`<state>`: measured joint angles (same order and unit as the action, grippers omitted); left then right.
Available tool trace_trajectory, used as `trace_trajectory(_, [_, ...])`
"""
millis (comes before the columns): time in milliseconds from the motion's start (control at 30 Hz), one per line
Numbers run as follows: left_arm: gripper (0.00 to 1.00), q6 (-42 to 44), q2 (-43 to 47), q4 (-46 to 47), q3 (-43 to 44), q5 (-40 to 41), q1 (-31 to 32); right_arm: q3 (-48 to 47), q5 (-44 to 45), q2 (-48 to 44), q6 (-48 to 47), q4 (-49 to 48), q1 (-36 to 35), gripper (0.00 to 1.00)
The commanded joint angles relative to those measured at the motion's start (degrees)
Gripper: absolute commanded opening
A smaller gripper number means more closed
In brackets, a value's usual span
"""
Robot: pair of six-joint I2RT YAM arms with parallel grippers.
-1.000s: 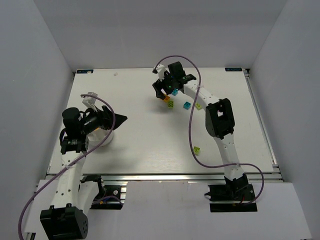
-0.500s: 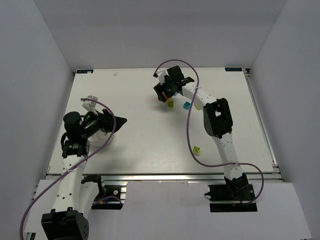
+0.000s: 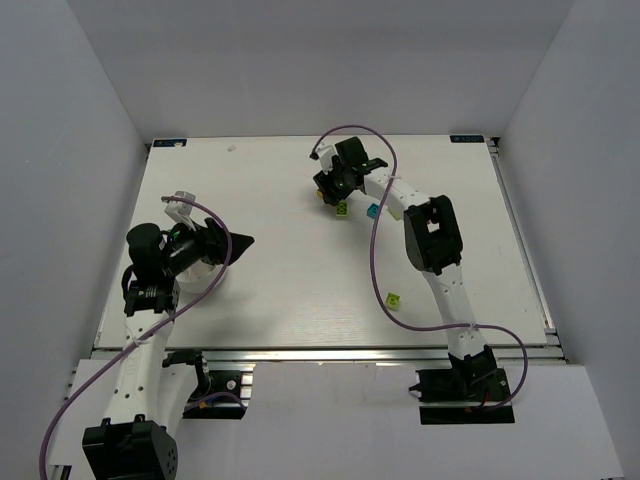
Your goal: Sort the legos into containers by color
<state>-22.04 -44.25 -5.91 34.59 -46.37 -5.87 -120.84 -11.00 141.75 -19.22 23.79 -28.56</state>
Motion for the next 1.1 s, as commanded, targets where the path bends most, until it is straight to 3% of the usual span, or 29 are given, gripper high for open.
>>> trace_trajectory(0, [0.97, 0.5, 0.9, 0.6, 0.3, 0.0, 0.2, -0.5, -0.2, 0.5, 0.4, -2.1, 0.8, 0.52])
trace_trajectory(267, [0.97, -1.9, 0.0, 0.3, -0.2, 2.2, 0.2, 3.8, -1.5, -3.0, -1.4, -3.1, 0.9, 0.28])
trace_trajectory(333, [0.97, -3.3, -1.5, -0.4, 0.2, 3.7, 0.2, 7.7, -3.9, -6.0, -3.4, -5.6, 0.9, 0.27])
trace_trajectory(400, [0.98, -4.3, -5.2, -1.6, 1.4, 3.3, 0.2, 16.6, -8.3, -13.1, -4.9, -9.8, 0.9, 0.17])
trace_trajectory(433, [0.98, -5.5, -6.6, -1.7, 2.8, 1.9, 0.2, 19.6, -10.2, -15.7, -6.1, -11.1, 0.7, 0.03])
trace_trajectory(467, [0.98, -6.0, -7.9, -1.9, 3.6, 1.4, 0.2, 26.2, -12.1, -21.4, -8.1, -12.5, 0.5, 0.00])
trace_trajectory(600, [0.98, -8.3, -15.7, -2.5, 7.8, -1.4, 1.4, 38.0, -25.5, -34.1, -12.1, -16.6, 0.2, 0.00])
trace_trajectory(733, [0.96, -11.3, -18.8, -1.4, 10.1, -2.8, 4.6, 43.5, -33.2, -41.5, -12.4, -15.4, -1.2, 0.00])
trace_trajectory(867, [0.95, -13.6, -20.0, -1.1, 10.8, -1.7, 8.8, 46.7, -34.8, -46.8, -12.3, -13.9, -5.0, 0.00])
trace_trajectory(1067, [0.90, -16.7, -20.9, -1.0, 10.7, 0.8, 13.5, 48.2, -27.5, -49.7, -9.1, -15.0, -10.6, 0.00])
